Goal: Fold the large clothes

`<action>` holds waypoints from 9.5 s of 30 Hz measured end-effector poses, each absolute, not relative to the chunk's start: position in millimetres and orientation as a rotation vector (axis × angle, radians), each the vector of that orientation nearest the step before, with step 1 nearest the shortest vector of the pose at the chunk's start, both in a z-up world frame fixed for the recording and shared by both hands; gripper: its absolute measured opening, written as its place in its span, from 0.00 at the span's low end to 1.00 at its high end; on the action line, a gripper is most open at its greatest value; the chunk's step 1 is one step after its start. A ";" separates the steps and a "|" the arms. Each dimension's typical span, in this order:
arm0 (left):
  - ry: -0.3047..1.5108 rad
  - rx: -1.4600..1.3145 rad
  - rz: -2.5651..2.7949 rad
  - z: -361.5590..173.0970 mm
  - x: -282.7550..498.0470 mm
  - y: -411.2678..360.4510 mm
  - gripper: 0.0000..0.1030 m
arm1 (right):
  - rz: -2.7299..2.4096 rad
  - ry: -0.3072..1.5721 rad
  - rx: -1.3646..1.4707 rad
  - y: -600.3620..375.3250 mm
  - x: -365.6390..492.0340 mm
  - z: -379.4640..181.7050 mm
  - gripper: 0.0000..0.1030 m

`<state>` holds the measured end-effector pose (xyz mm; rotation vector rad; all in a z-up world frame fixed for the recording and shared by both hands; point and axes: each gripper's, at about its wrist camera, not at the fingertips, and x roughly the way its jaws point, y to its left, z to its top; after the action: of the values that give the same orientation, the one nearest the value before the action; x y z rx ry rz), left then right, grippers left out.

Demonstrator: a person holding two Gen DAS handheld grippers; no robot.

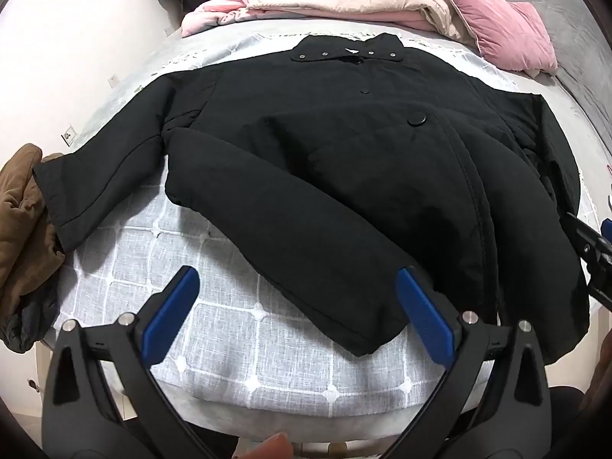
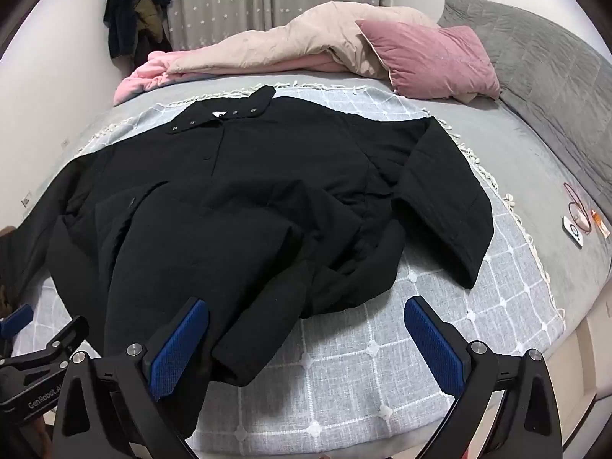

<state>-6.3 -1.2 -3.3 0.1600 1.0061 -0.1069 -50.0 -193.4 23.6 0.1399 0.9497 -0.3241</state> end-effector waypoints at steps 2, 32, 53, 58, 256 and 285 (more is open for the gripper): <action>1.008 0.156 -0.111 -4.0 -6.1 -1.5 0.99 | -0.323 0.951 0.147 -189.6 -53.7 28.0 1.00; 1.006 0.143 -0.120 -4.7 -7.5 -4.6 0.99 | -0.292 0.959 0.159 -193.0 -57.1 25.4 1.00; 1.004 0.110 -0.148 -3.6 -8.3 -1.8 0.99 | -0.292 0.961 0.159 -191.9 -56.2 25.1 1.00; 1.004 0.110 -0.148 -4.6 -7.4 -0.7 0.99 | -0.292 0.961 0.159 -191.9 -56.2 25.0 1.00; 1.323 0.211 -0.492 -95.4 69.4 81.9 0.81 | -0.327 1.223 0.421 -281.9 -68.2 -92.6 0.78; 0.962 -0.601 0.486 -101.8 222.4 227.5 0.81 | 0.001 1.118 0.405 -155.1 100.4 -101.0 0.78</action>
<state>222.4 227.5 -101.8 -0.6012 0.9623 0.4856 100.4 -155.1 -101.0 0.4052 1.1183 0.0014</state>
